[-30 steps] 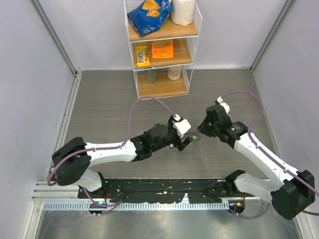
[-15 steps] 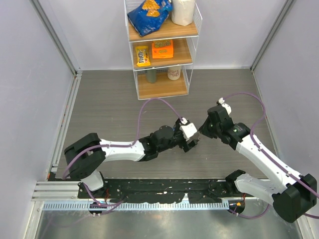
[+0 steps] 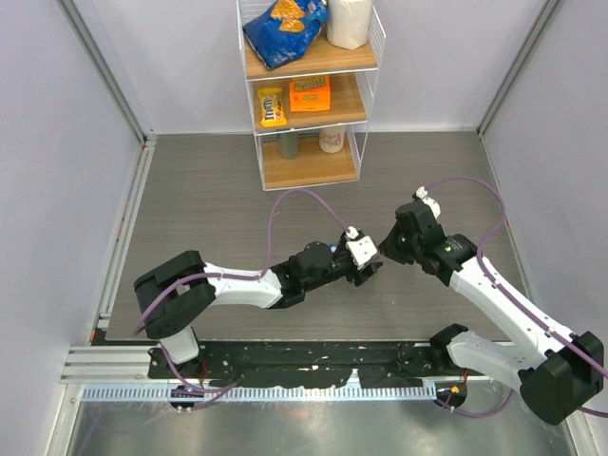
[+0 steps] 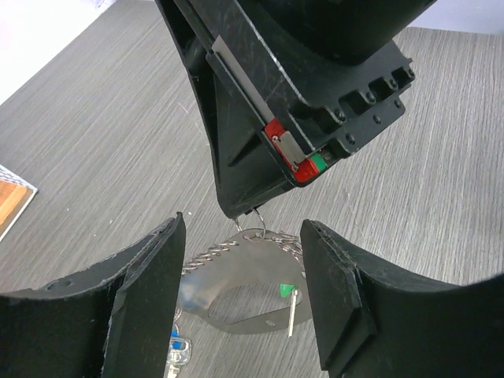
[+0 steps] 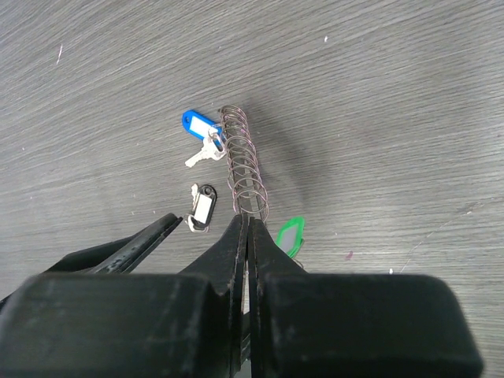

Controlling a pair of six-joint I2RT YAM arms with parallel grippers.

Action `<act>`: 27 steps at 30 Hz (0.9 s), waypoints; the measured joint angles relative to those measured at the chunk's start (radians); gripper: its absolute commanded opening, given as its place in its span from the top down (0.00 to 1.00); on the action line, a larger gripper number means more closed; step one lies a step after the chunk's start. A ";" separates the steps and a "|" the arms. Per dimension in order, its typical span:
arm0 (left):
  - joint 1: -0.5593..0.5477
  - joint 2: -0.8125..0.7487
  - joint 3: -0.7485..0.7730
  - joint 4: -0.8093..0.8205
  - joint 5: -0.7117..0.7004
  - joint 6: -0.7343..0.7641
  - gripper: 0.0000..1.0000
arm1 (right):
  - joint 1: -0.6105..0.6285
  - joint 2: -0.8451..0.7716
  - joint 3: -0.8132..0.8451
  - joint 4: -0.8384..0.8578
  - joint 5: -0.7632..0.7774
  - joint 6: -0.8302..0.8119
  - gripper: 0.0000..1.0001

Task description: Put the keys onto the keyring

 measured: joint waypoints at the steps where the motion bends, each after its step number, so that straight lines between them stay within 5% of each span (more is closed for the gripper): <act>1: 0.000 0.007 0.000 0.005 0.000 0.000 0.36 | 0.000 0.000 0.000 0.000 0.000 0.001 0.95; 27: -0.004 0.072 0.010 0.076 -0.030 0.031 0.73 | 0.000 -0.001 0.000 0.015 -0.035 0.013 0.95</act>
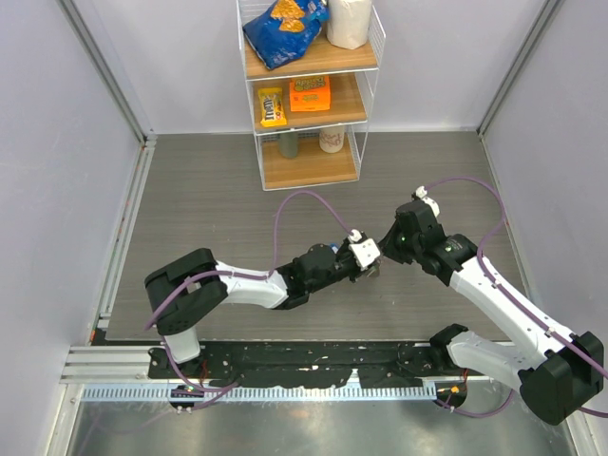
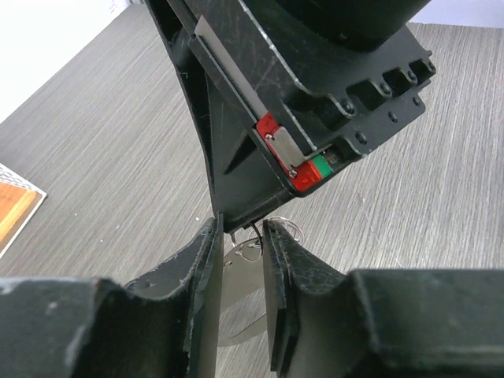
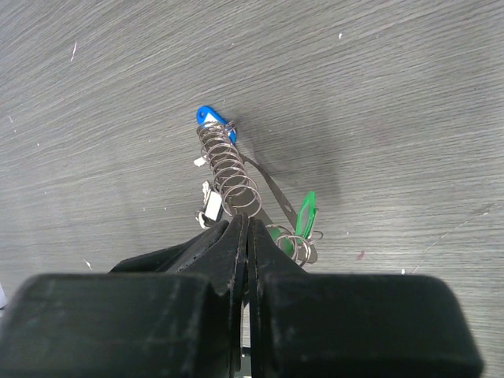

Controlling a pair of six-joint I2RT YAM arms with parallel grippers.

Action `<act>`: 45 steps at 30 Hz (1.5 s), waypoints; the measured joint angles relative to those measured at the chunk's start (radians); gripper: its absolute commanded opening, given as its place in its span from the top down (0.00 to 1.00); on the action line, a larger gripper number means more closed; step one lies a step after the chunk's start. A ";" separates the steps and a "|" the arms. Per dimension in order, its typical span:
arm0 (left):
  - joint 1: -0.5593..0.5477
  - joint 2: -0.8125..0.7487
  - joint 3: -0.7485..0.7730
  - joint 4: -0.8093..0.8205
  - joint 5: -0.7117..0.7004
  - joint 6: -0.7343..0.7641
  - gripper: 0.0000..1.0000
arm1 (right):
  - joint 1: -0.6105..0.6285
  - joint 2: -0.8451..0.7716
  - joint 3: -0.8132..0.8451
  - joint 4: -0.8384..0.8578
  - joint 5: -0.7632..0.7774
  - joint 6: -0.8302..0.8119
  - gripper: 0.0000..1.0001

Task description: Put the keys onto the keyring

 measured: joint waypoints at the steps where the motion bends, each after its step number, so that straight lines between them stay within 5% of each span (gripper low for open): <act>1: 0.000 0.001 0.000 0.001 0.000 0.002 0.76 | -0.001 0.000 0.000 0.000 0.001 0.000 0.95; 3: 0.000 0.003 0.002 0.003 -0.007 0.010 0.83 | -0.005 0.000 0.000 -0.001 0.003 0.000 0.95; 5: 0.000 0.005 0.002 0.004 -0.014 0.014 1.00 | -0.006 0.000 0.000 -0.003 0.007 0.000 0.95; 17: -0.010 0.008 0.002 0.034 -0.055 0.013 1.00 | -0.013 -0.026 -0.001 0.000 0.014 0.012 0.95; 24: -0.013 0.008 0.002 0.048 -0.063 0.012 1.00 | -0.019 -0.063 -0.008 -0.010 0.014 0.015 0.66; 29: -0.003 0.008 0.001 0.046 -0.082 0.007 1.00 | -0.016 -0.129 -0.008 -0.019 -0.019 0.029 0.57; 45: 0.014 0.008 -0.023 0.039 -0.074 -0.024 1.00 | -0.006 -0.194 -0.002 -0.041 -0.045 0.030 0.53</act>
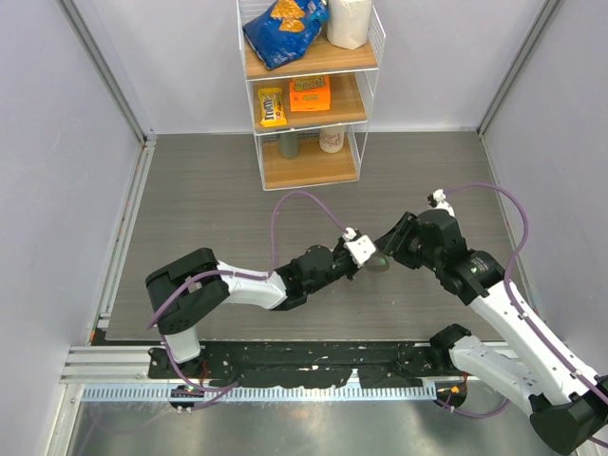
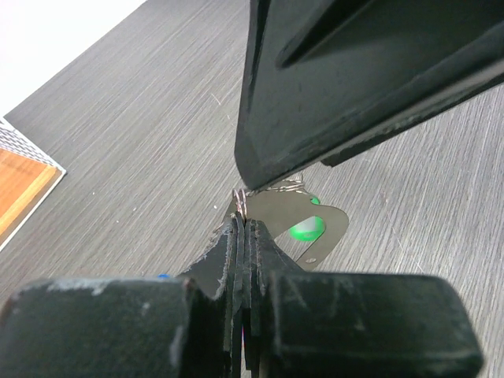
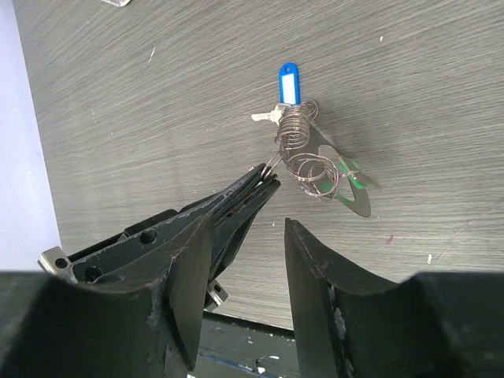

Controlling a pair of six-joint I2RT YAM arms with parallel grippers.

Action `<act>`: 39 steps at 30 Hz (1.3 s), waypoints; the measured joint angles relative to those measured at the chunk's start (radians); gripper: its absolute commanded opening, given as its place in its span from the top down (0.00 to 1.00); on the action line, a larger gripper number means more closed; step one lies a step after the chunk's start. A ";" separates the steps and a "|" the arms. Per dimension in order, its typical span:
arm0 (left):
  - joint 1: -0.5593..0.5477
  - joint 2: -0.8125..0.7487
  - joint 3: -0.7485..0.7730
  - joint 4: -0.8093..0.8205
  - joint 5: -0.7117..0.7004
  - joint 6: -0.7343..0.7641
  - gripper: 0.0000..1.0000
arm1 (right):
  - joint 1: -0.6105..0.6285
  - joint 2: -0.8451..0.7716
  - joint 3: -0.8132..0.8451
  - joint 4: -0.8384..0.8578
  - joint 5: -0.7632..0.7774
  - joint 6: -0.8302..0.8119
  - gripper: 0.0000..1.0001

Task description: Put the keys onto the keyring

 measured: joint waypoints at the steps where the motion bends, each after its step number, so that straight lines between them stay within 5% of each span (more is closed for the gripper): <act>1: 0.000 0.000 -0.002 0.000 0.001 -0.001 1.00 | 0.000 -0.005 0.000 -0.002 0.000 0.000 0.53; 39: 0.024 0.000 -0.014 -0.001 0.003 -0.017 1.00 | 0.000 -0.027 -0.044 -0.016 0.034 -0.101 0.47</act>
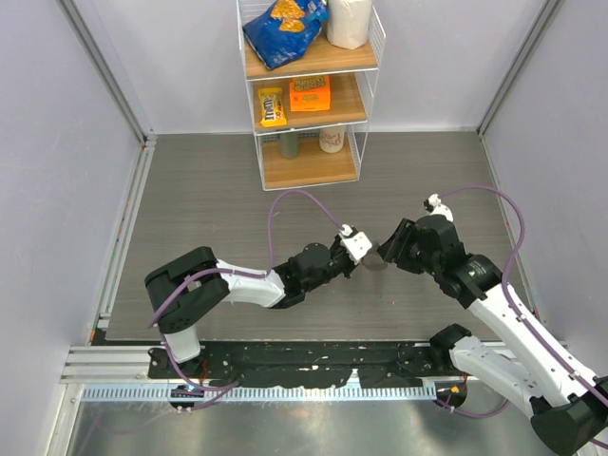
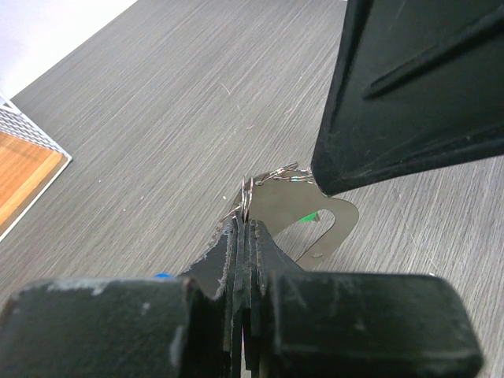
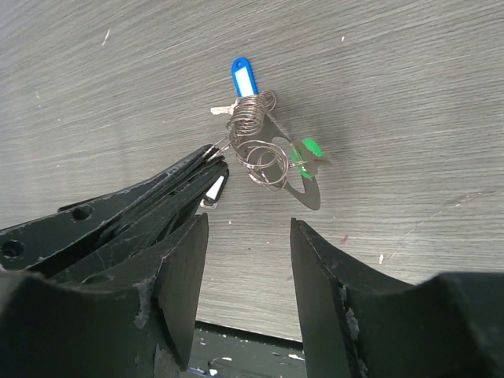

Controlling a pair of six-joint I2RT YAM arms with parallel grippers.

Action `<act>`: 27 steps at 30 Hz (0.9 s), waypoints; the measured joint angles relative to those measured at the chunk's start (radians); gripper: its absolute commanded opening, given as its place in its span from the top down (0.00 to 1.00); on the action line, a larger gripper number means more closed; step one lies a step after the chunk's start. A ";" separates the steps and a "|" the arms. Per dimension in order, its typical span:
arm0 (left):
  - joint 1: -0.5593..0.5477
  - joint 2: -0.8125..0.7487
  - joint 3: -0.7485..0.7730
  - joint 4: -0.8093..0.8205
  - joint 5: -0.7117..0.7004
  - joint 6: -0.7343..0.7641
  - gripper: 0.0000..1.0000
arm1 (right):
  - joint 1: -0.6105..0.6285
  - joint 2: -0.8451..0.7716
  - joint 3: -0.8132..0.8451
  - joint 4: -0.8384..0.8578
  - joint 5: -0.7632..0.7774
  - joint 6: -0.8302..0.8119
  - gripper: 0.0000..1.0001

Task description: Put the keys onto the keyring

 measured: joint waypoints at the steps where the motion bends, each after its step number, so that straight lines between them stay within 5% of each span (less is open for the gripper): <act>1: 0.001 0.000 0.000 0.000 0.000 0.000 1.00 | 0.000 0.001 -0.003 0.001 0.001 -0.006 0.47; 27: 0.003 0.000 0.000 0.002 0.001 -0.004 1.00 | 0.001 0.017 -0.129 0.259 0.043 -0.333 0.48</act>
